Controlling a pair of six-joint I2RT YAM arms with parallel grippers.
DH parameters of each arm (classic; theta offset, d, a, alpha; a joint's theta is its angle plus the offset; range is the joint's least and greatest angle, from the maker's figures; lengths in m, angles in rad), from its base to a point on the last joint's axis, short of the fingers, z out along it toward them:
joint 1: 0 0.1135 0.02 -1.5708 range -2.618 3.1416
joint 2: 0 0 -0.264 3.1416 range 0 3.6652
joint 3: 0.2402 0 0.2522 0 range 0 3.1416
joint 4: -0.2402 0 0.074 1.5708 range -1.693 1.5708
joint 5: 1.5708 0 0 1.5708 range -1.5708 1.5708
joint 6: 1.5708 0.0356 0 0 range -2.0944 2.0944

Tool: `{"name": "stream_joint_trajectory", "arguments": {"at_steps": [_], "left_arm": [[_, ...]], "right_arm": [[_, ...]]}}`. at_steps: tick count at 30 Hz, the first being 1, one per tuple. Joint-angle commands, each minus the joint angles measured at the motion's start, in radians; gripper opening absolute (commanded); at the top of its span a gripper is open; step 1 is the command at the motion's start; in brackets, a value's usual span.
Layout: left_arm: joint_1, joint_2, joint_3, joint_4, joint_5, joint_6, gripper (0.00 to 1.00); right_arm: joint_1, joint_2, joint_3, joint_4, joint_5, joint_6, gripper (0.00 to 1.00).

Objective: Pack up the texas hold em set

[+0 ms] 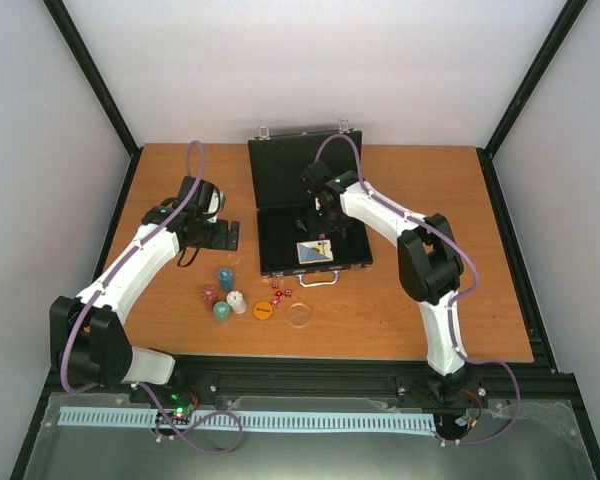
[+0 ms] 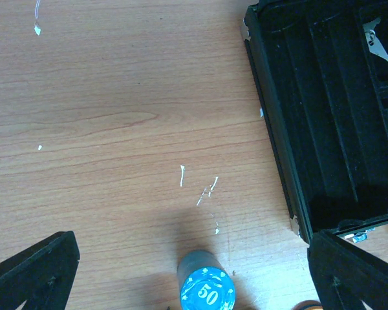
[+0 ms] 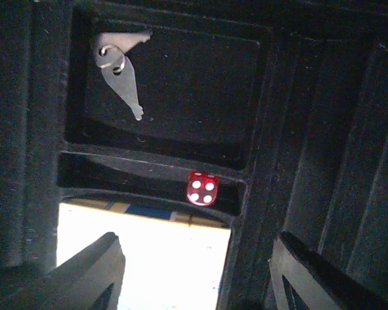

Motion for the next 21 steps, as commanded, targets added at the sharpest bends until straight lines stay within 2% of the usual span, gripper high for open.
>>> {"name": "stream_joint_trajectory", "arguments": {"at_steps": [1, 4, 7, 14, 21], "left_arm": [[-0.003, 0.006, 0.024, 0.016, 0.007, 0.014, 1.00], [-0.003, 0.007, 0.032, 0.011, 0.003, 0.014, 1.00], [-0.003, 0.001, 0.037, 0.008, 0.006, 0.012, 1.00], [-0.004, -0.030, 0.029, 0.002, 0.000, 0.000, 1.00], [-0.003, -0.068, 0.013, 0.006, -0.014, -0.017, 1.00]], "right_arm": [[0.041, -0.053, 0.034, -0.053, -0.005, -0.014, 0.66], [0.095, -0.074, 0.022, -0.077, -0.022, -0.016, 0.74], [0.156, -0.120, -0.023, -0.082, -0.042, -0.010, 0.74], [0.293, -0.227, -0.166, -0.049, -0.119, -0.039, 0.70], [0.335, -0.238, -0.288, 0.048, -0.203, -0.046, 0.64]]}}
